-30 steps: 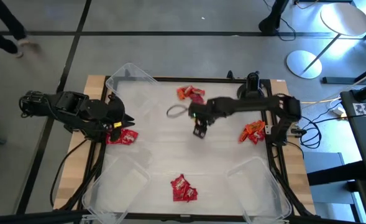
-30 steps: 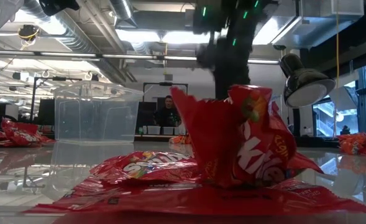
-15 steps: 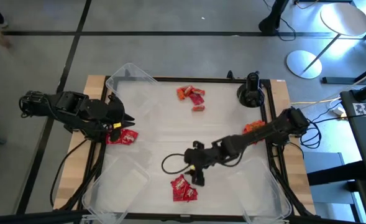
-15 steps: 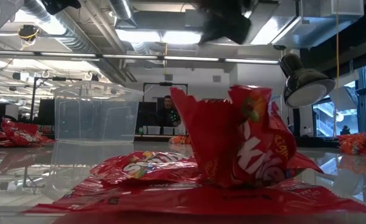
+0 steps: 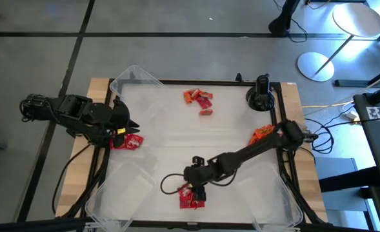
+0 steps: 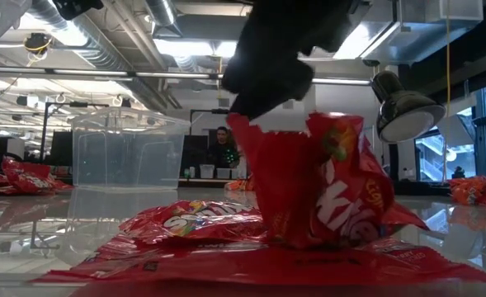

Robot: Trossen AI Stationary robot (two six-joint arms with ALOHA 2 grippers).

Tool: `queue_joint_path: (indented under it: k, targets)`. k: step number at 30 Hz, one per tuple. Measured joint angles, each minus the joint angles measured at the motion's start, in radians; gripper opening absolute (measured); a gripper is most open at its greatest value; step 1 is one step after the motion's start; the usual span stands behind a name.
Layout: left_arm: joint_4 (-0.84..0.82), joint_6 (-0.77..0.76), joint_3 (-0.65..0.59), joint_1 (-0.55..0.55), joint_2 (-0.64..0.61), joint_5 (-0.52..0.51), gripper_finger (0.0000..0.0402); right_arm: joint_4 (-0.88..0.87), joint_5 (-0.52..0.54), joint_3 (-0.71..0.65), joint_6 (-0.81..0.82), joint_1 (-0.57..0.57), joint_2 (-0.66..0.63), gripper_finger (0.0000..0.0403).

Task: Sort candy
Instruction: Move the red candy to the top center of the table

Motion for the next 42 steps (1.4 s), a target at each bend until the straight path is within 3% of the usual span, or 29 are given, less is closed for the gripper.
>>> queue_joint_path:
  k: [19,23,30,42]
  targets:
    - [-0.001,0.003,0.0,0.0,0.0,0.0,0.0086,-0.011,0.0,0.027,-0.279,0.0,0.149,0.0224]
    - [-0.001,0.003,0.0,0.0,0.0,0.0,0.0086,-0.008,-0.001,0.028,-0.28,0.0,0.155,0.0178]
    - [0.0,0.003,0.0,0.0,0.0,0.0,0.0086,-0.033,-0.009,0.073,-0.267,-0.003,0.158,0.0017]
    - [0.0,0.003,0.0,0.0,0.0,0.0,0.0086,-0.43,0.037,0.327,-0.283,-0.089,0.133,0.0003]
